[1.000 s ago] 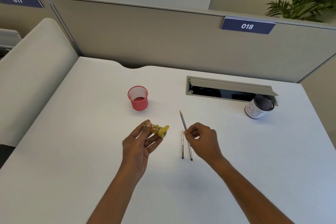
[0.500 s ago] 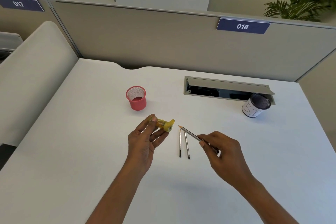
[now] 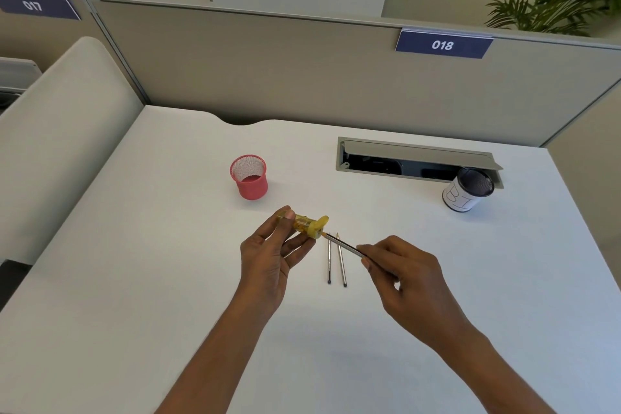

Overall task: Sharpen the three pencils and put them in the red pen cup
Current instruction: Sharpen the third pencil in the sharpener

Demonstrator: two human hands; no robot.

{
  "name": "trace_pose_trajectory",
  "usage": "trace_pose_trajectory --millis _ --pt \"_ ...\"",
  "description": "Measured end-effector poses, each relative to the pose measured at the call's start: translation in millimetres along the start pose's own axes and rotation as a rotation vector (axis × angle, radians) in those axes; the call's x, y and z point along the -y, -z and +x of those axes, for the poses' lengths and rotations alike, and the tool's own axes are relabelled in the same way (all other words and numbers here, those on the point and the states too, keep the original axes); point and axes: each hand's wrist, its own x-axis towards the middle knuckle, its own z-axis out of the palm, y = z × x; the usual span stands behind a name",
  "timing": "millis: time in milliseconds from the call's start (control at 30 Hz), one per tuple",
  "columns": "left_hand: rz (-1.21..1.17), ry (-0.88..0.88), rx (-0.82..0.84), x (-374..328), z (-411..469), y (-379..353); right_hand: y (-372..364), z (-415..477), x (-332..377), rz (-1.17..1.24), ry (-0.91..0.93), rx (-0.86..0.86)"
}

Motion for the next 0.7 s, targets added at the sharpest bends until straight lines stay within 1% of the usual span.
trace_pose_trajectory --millis 200,333,533,700 --pt "-0.008 0.003 -0.016 -1.1 -2.4 -2.1 4.7 2.8 0.8 -0.167 0.056 0.045" --pt "-0.014 0.009 0.002 0.0 -5.7 -4.6 6.2 4.6 3.8 -0.258 0.1 0.048" --pt "-0.015 0.007 0.007 2.9 -9.3 -7.9 5.1 9.2 5.2 -0.559 0.302 -0.018" --pt "-0.017 -0.001 0.016 -1.4 -12.0 -10.2 -3.2 9.4 -3.1 -0.671 0.336 0.021"
